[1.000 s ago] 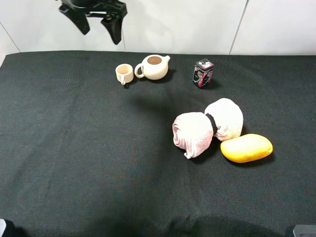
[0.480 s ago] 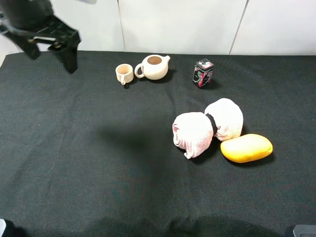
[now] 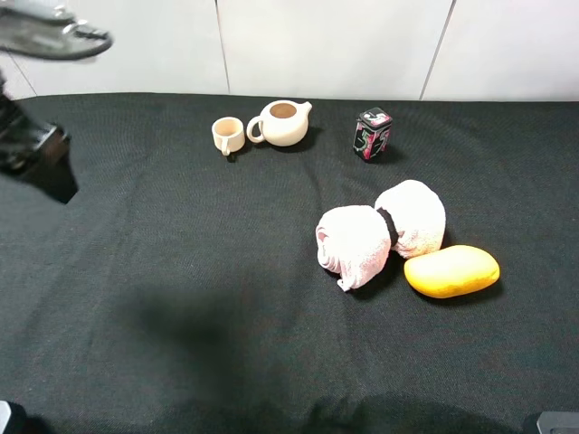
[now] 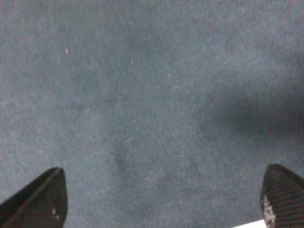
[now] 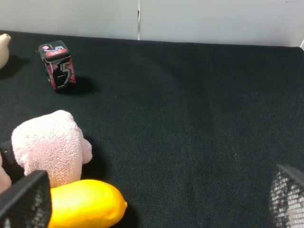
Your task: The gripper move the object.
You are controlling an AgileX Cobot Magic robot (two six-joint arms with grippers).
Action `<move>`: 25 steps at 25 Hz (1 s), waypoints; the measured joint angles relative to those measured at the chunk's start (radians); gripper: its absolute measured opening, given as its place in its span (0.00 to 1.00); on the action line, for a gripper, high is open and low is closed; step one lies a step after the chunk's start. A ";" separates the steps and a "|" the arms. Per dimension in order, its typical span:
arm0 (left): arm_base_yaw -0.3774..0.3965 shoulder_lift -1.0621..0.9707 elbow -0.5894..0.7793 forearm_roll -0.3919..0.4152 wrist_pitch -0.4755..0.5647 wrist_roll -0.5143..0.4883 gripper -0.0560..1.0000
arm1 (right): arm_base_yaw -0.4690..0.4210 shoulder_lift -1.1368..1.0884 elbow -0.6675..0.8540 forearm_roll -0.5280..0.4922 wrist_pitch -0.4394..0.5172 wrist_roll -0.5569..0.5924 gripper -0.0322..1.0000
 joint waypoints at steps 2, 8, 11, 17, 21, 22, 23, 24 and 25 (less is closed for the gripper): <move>0.000 -0.076 0.069 0.000 0.000 -0.025 0.86 | 0.000 0.000 0.000 0.000 0.000 0.000 0.70; 0.117 -0.332 0.231 0.009 -0.002 -0.038 0.86 | 0.000 0.000 0.000 0.000 0.000 0.000 0.70; 0.228 -0.480 0.293 0.016 0.002 -0.033 0.86 | 0.000 0.000 0.000 0.000 0.000 0.000 0.70; 0.374 -0.793 0.381 0.018 0.020 0.031 0.86 | 0.000 0.000 0.000 0.000 0.000 0.000 0.70; 0.384 -0.962 0.387 0.018 0.023 0.039 0.86 | 0.000 0.000 0.000 0.000 0.000 0.000 0.70; 0.384 -0.994 0.387 0.018 0.023 0.040 0.86 | 0.000 0.000 0.000 0.000 0.000 0.000 0.70; 0.384 -1.029 0.387 0.018 0.023 0.040 0.86 | 0.000 0.000 0.000 0.000 0.000 0.000 0.70; 0.384 -1.064 0.388 0.018 0.023 0.040 0.86 | 0.000 0.000 0.000 0.000 0.000 0.000 0.70; 0.384 -1.092 0.390 0.018 0.024 0.041 0.86 | 0.000 0.000 0.000 0.000 0.000 0.000 0.70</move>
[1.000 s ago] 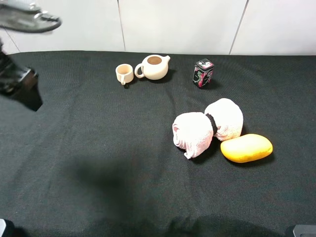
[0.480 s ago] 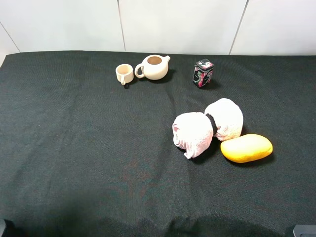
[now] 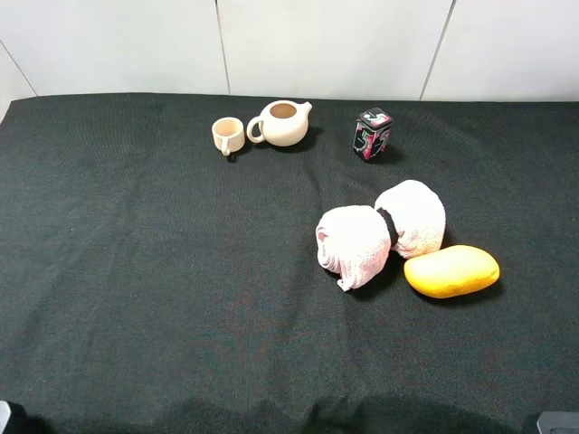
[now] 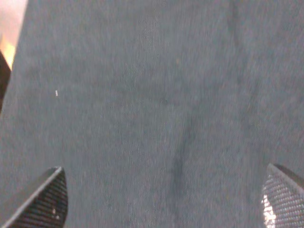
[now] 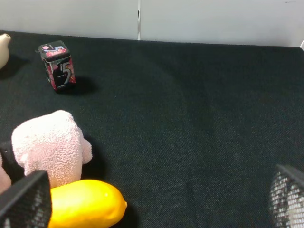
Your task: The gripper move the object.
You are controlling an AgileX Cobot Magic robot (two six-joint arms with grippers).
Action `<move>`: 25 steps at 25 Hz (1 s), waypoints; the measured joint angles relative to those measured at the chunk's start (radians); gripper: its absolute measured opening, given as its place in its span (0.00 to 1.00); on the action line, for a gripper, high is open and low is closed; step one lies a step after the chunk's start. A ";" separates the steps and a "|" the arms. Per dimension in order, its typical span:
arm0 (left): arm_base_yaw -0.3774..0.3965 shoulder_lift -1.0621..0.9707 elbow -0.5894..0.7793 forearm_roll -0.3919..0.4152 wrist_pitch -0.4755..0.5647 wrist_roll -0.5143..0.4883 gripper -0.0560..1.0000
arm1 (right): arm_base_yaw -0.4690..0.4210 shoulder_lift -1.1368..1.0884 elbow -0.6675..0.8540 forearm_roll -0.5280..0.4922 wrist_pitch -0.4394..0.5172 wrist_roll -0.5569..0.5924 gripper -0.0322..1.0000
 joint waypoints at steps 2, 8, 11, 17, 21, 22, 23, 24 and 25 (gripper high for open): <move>0.000 -0.063 0.001 0.000 0.002 0.001 0.86 | 0.000 0.000 0.000 0.000 0.000 0.000 0.70; 0.000 -0.107 0.013 0.000 -0.021 0.001 0.86 | 0.000 0.000 0.000 0.000 0.000 0.000 0.70; 0.000 -0.107 0.033 -0.001 -0.043 0.001 0.86 | 0.000 0.000 0.000 0.000 0.000 0.000 0.70; -0.003 -0.107 0.034 -0.003 -0.057 0.001 0.86 | 0.000 0.000 0.000 0.000 0.000 0.000 0.70; -0.003 -0.107 0.034 -0.003 -0.058 0.001 0.86 | 0.000 0.000 0.000 0.000 0.000 0.000 0.70; -0.003 -0.107 0.034 -0.003 -0.058 0.001 0.86 | 0.000 0.000 0.000 0.000 0.000 0.000 0.70; -0.003 -0.107 0.034 -0.003 -0.058 0.001 0.86 | 0.000 0.000 0.000 0.000 0.000 0.000 0.70; -0.003 -0.107 0.034 -0.003 -0.058 0.001 0.86 | 0.000 0.000 0.000 0.000 0.000 0.000 0.70; -0.003 -0.107 0.034 -0.003 -0.058 0.001 0.86 | 0.000 0.000 0.000 0.000 0.000 0.000 0.70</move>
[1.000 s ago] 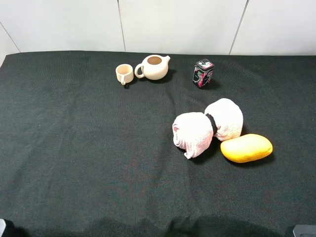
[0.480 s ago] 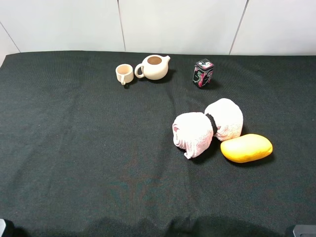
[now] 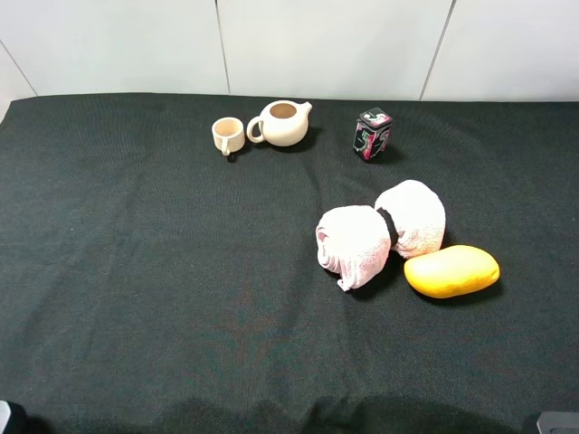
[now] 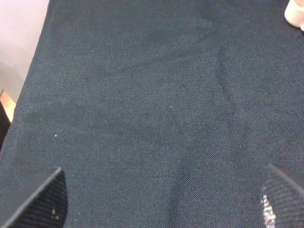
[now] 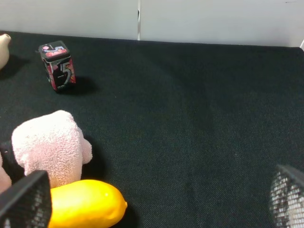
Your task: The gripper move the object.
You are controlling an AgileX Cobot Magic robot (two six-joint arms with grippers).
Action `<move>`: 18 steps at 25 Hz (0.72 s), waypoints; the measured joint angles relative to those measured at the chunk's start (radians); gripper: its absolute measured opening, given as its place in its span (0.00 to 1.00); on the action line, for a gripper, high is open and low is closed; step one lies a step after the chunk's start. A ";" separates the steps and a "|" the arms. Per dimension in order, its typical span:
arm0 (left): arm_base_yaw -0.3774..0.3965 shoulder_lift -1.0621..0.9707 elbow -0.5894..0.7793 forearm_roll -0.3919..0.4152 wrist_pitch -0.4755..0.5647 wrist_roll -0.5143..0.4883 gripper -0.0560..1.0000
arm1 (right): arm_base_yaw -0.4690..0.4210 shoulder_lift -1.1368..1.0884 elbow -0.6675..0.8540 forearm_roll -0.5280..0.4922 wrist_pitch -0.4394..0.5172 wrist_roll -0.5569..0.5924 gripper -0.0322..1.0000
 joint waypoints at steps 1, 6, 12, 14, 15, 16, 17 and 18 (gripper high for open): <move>0.000 0.000 0.000 0.000 0.000 0.000 0.86 | 0.000 0.000 0.000 0.000 0.000 0.000 0.70; 0.000 0.000 0.000 0.000 0.000 -0.001 0.86 | 0.000 0.000 0.000 0.000 0.000 0.000 0.70; 0.000 0.000 0.000 0.000 0.000 -0.001 0.86 | 0.000 0.000 0.000 0.000 0.000 0.000 0.70; 0.000 0.000 0.000 0.000 0.000 -0.001 0.86 | 0.000 0.000 0.000 0.000 0.000 0.000 0.70; 0.000 0.000 0.000 0.000 0.000 -0.001 0.86 | 0.000 0.000 0.000 0.000 0.000 0.000 0.70; 0.000 0.000 0.000 0.000 0.000 -0.001 0.86 | 0.000 0.000 0.000 0.000 0.000 0.000 0.70; 0.000 0.000 0.000 0.000 0.000 -0.001 0.86 | 0.000 0.000 0.000 0.000 0.000 0.000 0.70; 0.000 0.000 0.000 0.000 0.000 -0.001 0.86 | 0.000 0.000 0.000 0.000 0.000 0.000 0.70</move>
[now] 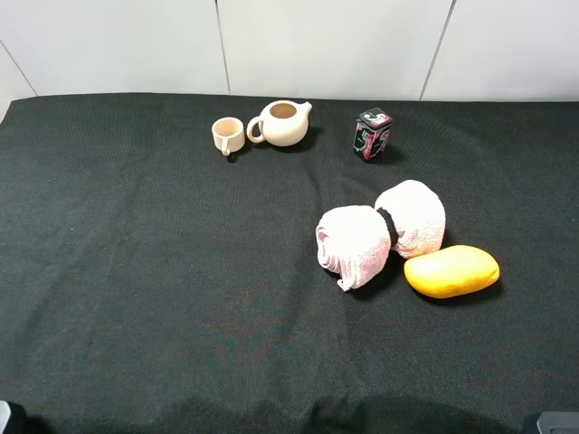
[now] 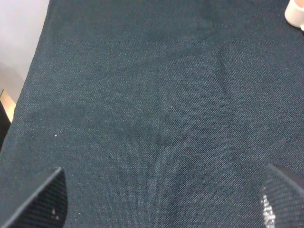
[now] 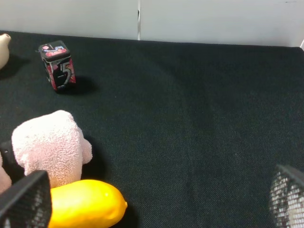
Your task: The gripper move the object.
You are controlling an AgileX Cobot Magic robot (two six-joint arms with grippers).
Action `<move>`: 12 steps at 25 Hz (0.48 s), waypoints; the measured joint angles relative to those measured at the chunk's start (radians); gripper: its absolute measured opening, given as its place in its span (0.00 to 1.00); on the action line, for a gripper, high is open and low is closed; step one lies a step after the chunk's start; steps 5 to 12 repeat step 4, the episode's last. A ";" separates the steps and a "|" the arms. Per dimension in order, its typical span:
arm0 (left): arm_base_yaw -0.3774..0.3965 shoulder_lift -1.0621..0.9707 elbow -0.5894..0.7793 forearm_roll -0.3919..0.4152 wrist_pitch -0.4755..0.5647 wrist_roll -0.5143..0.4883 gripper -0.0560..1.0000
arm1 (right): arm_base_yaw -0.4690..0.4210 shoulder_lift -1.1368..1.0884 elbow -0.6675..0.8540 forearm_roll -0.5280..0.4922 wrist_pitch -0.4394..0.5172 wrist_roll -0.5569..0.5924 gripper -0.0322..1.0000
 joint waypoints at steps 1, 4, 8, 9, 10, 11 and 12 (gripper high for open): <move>0.000 0.000 0.000 0.000 0.000 0.000 0.86 | 0.000 0.000 0.000 0.000 0.000 0.000 0.70; 0.000 0.000 0.000 0.000 0.000 0.000 0.86 | 0.000 0.000 0.000 0.000 0.000 0.000 0.70; 0.000 0.000 0.000 0.000 0.000 0.000 0.86 | 0.000 0.000 0.000 0.000 0.000 0.000 0.70; 0.000 0.000 0.000 0.000 0.000 0.000 0.86 | 0.000 0.000 0.000 0.000 0.000 0.000 0.70; 0.000 0.000 0.000 0.000 0.000 0.000 0.86 | 0.000 0.000 0.000 0.000 0.000 0.000 0.70; 0.000 0.000 0.000 0.000 0.000 0.000 0.86 | 0.000 0.000 0.000 0.000 0.000 0.000 0.70; 0.000 0.000 0.000 0.000 0.000 0.000 0.86 | 0.000 0.000 0.000 0.000 0.000 0.000 0.70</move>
